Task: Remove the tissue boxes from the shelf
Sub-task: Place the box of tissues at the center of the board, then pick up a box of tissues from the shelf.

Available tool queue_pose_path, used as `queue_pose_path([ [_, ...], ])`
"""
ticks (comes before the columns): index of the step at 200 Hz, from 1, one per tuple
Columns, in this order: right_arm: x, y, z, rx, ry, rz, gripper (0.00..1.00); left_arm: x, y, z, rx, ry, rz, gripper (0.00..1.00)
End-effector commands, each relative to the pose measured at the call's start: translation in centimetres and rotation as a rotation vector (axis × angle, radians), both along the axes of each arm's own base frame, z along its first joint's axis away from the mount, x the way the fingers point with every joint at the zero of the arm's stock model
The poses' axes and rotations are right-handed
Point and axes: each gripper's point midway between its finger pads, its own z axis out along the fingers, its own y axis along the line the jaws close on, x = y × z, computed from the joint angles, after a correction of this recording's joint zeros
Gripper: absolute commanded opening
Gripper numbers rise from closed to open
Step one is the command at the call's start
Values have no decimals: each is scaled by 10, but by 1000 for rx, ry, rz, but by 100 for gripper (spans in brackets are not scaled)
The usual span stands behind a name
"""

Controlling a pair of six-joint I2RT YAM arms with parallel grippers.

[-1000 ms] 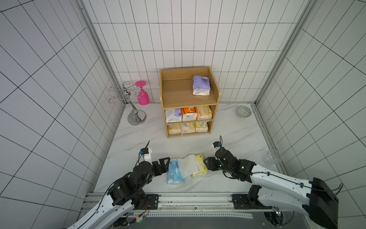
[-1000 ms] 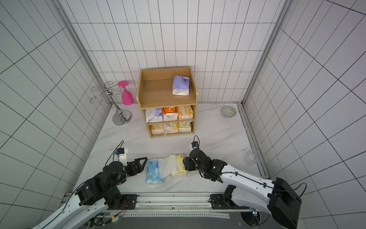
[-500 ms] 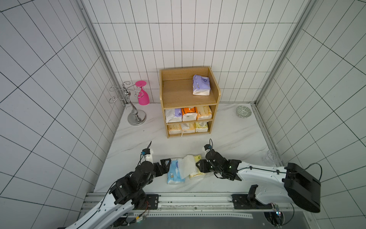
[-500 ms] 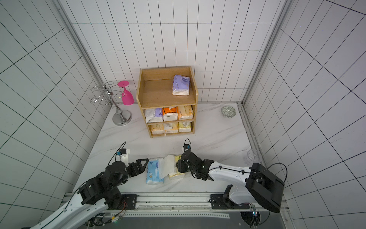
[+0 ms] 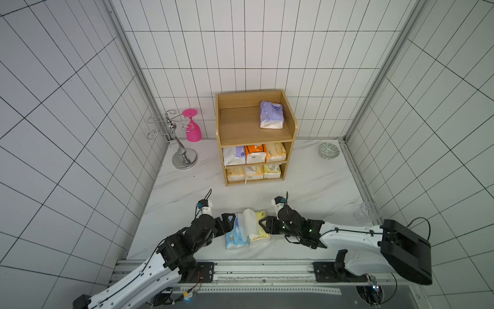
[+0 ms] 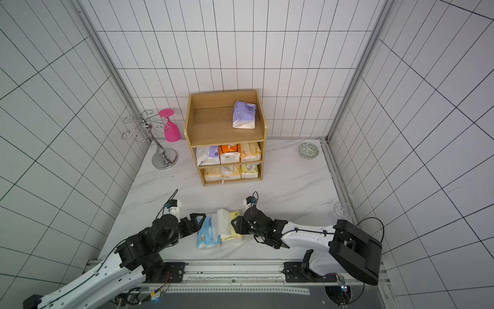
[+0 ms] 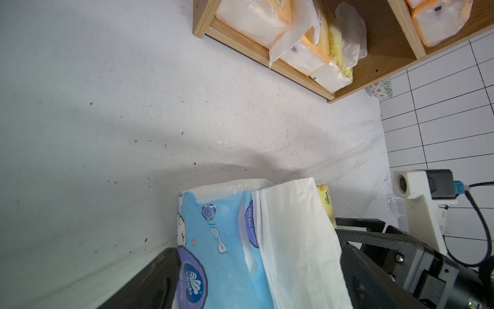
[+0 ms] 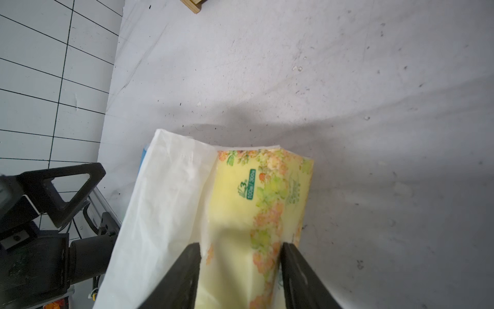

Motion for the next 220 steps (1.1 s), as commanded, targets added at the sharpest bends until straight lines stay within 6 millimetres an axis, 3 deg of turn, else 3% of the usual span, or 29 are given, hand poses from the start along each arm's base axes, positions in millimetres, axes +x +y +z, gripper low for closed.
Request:
queue_pose_path([
  [1, -3, -4, 9, 37, -12, -13, 55, 11, -4, 31, -27, -82, 13, 97],
  [24, 4, -28, 27, -26, -85, -62, 59, 18, -6, 50, -14, -131, 11, 98],
  [38, 13, -50, 51, -67, -160, -115, 62, 24, -7, 68, 2, -193, 3, 98],
  [73, 31, -81, 134, -68, -361, -169, 63, 50, -14, 131, 51, -417, -1, 98],
  [98, 50, -85, 200, -60, -468, -158, 63, 68, -27, 183, 49, -512, -42, 98],
  [136, 88, -63, 286, -62, -582, -112, 63, 106, -38, 247, -30, -572, -75, 98],
  [156, 117, -51, 315, -84, -621, -118, 63, 127, -40, 258, -41, -556, -78, 98],
  [173, 146, -47, 326, -100, -634, -149, 64, 139, -43, 257, -53, -530, -81, 98],
  [220, 209, -40, 357, -53, -648, -227, 66, 152, -50, 243, -52, -482, -99, 98],
])
